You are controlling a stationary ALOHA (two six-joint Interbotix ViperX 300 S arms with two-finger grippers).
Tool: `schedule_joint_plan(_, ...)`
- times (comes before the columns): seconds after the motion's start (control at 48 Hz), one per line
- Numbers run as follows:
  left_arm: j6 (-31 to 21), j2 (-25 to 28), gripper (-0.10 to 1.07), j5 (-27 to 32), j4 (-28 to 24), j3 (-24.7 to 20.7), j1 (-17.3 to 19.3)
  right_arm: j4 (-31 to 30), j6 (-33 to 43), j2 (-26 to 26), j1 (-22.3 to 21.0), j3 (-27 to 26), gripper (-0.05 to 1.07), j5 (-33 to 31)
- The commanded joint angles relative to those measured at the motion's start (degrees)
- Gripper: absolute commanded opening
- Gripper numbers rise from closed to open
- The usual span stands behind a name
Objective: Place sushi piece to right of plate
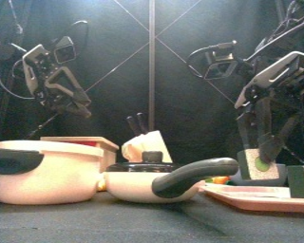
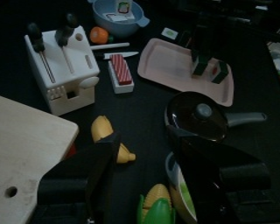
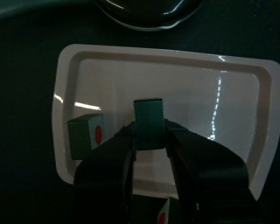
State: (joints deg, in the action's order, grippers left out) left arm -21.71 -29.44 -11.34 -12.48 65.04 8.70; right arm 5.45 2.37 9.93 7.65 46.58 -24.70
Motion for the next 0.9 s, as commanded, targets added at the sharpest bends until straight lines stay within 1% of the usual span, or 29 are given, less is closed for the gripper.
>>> schedule_joint_plan(0.0,0.0,0.0,0.85,-0.4,0.1,-0.7,-0.1,0.5,0.1,3.0,0.1,-0.1,0.52,-0.4)
schedule_joint_plan(0.083,0.0,0.0,0.85,-0.4,0.1,-0.8,-0.1,1.1,0.1,4.5,0.1,0.4,0.52,-2.4)
schedule_joint_plan(0.271,0.2,0.0,0.85,-0.4,0.1,-0.8,-0.2,5.4,0.2,9.1,0.1,2.8,0.52,-6.2)
schedule_joint_plan(0.417,0.2,0.0,0.85,-0.4,0.1,-1.0,-0.1,10.5,0.2,14.0,1.1,6.2,0.52,-9.6)
schedule_joint_plan(0.5,0.2,0.0,0.85,-0.4,0.1,-0.9,-0.1,12.3,0.2,16.2,1.2,8.3,0.52,-9.8)
schedule_joint_plan(0.583,0.1,0.0,0.85,-0.4,0.1,-1.0,-0.1,12.8,0.2,17.0,1.2,10.5,0.52,-9.7)
schedule_joint_plan(0.667,0.1,0.0,0.85,-0.4,0.1,-0.9,-0.2,12.7,0.2,16.5,1.2,12.9,0.53,-9.2)
schedule_joint_plan(0.771,0.1,0.0,0.85,-0.4,0.1,-0.8,-0.2,12.6,0.1,15.7,1.0,14.8,0.53,-6.4)
schedule_joint_plan(0.875,0.1,0.0,0.85,-0.4,0.1,-0.8,-0.2,13.2,0.1,14.9,1.1,15.6,0.53,-4.4)
